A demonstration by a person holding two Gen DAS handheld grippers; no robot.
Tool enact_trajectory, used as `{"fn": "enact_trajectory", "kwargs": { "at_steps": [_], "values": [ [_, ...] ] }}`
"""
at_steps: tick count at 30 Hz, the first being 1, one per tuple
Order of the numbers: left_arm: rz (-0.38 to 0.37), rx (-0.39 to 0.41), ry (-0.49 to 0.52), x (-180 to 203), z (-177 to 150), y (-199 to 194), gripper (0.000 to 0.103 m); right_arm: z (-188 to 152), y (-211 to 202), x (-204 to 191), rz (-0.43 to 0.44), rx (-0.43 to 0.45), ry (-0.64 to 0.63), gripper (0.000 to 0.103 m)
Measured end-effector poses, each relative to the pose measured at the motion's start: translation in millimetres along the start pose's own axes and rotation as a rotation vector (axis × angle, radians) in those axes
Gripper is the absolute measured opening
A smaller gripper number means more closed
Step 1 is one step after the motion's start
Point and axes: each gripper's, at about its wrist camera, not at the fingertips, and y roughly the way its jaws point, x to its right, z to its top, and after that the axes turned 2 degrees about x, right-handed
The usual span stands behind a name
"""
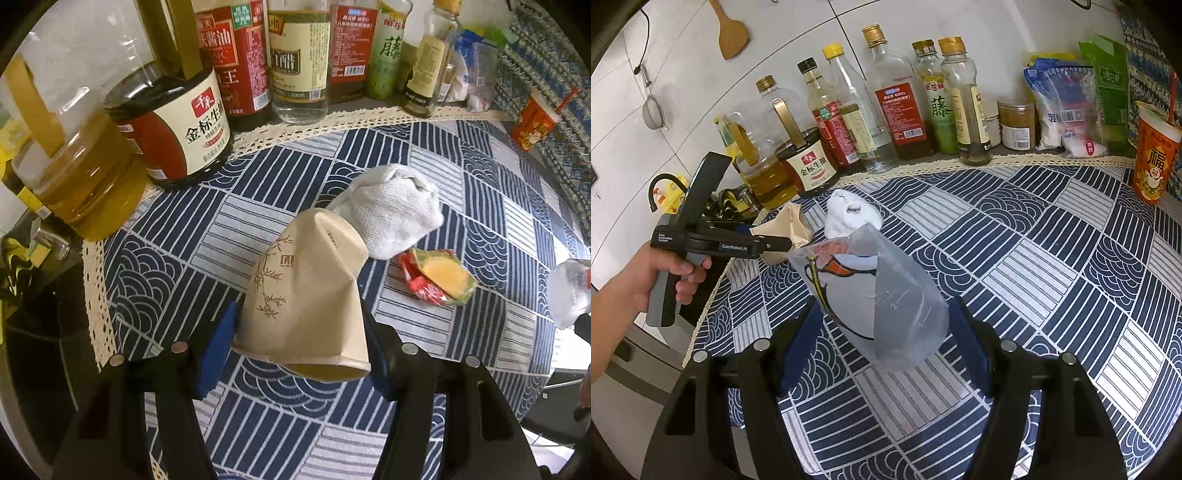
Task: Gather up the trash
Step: 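Carry the brown paper cup and plastic bag down over the floor bin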
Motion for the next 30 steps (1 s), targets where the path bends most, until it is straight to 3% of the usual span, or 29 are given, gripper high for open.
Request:
{"fn": "enact_trajectory", "kwargs": {
  "at_steps": [17,30],
  "values": [
    [-0.055,0.101,-0.046,11.7,-55.0,-63.6,0.061,-13.4,-29.4,-44.6,0.001,0.027,-0.043,0.069],
    [-0.122,0.141,-0.089,20.3,-125.8,-101.7,0.061,-44.8,-47.4,-83.6,0.002,0.014,-0.048,0.069]
  ]
}}
